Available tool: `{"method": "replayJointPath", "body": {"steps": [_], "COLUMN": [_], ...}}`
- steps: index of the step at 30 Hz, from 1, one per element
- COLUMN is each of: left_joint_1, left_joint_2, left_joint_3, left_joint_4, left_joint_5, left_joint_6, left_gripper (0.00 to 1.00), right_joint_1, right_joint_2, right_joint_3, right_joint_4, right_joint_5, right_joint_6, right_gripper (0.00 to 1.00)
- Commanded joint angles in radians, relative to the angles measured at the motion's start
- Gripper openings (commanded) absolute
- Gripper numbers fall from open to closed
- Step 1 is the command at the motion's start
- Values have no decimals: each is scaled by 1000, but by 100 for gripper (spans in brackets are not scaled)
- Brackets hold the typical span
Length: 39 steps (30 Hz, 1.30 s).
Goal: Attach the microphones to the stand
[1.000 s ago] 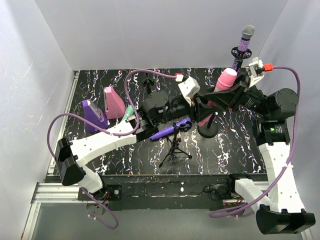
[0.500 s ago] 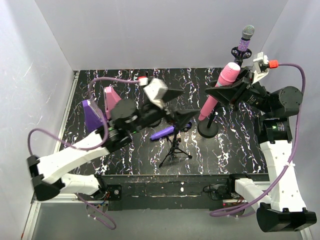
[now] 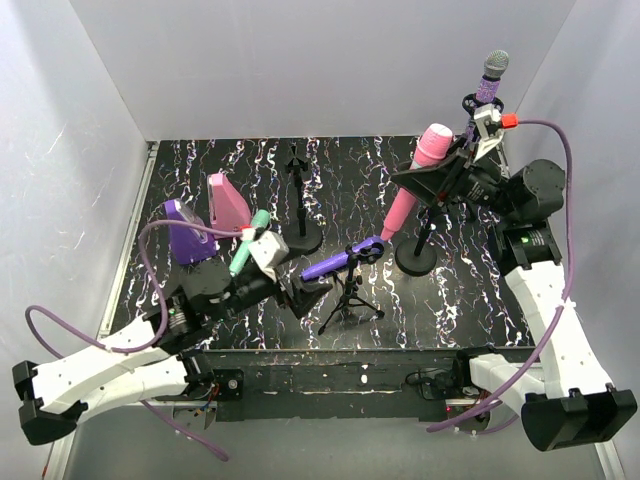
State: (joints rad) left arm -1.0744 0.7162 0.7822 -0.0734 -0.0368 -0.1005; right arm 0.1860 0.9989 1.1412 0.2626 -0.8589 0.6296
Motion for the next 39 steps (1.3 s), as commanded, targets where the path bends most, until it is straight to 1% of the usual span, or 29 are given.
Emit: {"method": "replayJointPath", "body": {"steps": [1, 10, 17, 24, 28, 30, 32, 34, 36, 38, 39], "left_joint_1": [4, 4, 4, 5, 2, 2, 2, 2, 2, 2, 2], "left_joint_2": [5, 170, 222, 330, 374, 396, 414, 428, 442, 448, 451], "left_joint_3": [-86, -126, -182, -170, -166, -156, -144, -133, -126, -121, -121], "left_joint_4": [6, 122, 265, 359, 422, 432, 437, 435, 435, 437, 437], "left_joint_5": [3, -21, -57, -28, -23, -26, -25, -22, -15, -8, -6], "left_joint_6": [1, 8, -21, -83, -105, -105, -104, -97, -96, -93, -96], "left_gripper": [98, 98, 98, 88, 79, 76, 70, 58, 43, 31, 29], "right_joint_1": [20, 50, 61, 69, 72, 73, 78, 82, 86, 90, 92], "right_joint_2": [15, 29, 10, 6, -16, -25, -34, -40, -45, -45, -43], "right_joint_3": [-6, -69, -106, -141, -167, -179, -189, -196, -198, -199, -198], "right_joint_4": [52, 47, 30, 32, 32, 33, 33, 21, -3, -40, -65], "right_joint_5": [31, 32, 20, -3, -43, -74, -106, -129, -155, -172, -176], "right_joint_6": [-28, -64, -100, -139, -157, -171, -188, -215, -244, -275, -289], "right_gripper": [1, 1, 1, 1, 1, 1, 1, 1, 1, 1, 1]}}
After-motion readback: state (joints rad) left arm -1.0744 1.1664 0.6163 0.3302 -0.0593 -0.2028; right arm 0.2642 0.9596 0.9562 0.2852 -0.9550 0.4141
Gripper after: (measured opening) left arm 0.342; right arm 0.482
